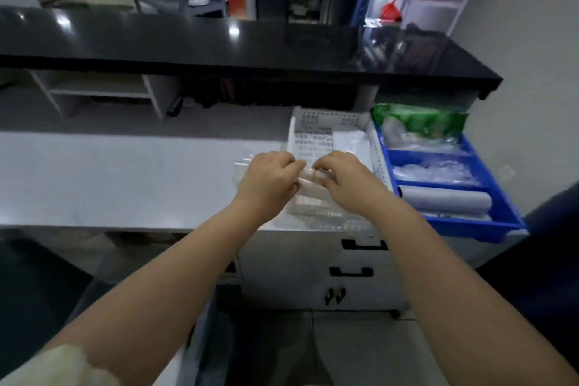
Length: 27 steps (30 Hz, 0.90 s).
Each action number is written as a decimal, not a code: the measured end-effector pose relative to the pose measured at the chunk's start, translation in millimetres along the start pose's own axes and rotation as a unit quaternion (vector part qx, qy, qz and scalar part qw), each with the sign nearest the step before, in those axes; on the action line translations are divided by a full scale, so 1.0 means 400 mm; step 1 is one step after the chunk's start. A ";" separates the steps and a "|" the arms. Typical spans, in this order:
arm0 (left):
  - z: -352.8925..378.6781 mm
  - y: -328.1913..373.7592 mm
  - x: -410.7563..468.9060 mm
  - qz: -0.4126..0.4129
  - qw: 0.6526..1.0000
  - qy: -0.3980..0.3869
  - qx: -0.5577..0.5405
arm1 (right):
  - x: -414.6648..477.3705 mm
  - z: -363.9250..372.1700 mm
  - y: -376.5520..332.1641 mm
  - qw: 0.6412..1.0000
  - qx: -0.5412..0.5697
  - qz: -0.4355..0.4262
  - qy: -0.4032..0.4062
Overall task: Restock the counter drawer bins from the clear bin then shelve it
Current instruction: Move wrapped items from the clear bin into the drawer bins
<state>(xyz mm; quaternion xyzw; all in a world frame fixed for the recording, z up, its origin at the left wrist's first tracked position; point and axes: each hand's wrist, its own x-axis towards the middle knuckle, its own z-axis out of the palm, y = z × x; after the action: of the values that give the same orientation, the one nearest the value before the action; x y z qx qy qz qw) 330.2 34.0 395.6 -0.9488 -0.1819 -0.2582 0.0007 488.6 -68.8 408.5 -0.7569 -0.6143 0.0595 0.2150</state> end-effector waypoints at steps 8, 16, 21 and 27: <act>0.235 0.279 0.318 0.028 1.000 -0.001 -0.010 | -0.168 -0.220 0.422 0.994 -0.022 0.062 0.082; 0.370 0.344 0.518 -0.040 0.998 -0.033 -0.019 | -0.204 -0.280 0.756 0.981 0.060 0.153 0.104; 0.433 0.349 0.635 -0.040 0.997 -0.054 -0.032 | -0.118 -0.221 0.848 0.981 0.026 0.190 -0.024; 0.514 0.348 0.743 -0.011 0.993 -0.099 -0.056 | 0.011 -0.160 0.887 0.957 -0.016 0.249 -0.149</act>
<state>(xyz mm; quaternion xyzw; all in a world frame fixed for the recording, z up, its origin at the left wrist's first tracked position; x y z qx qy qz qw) 716.8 25.9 375.9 -0.9661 -0.1765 -0.1733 -0.0736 833.3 -135.0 325.5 -0.8719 -0.4323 0.2129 0.0873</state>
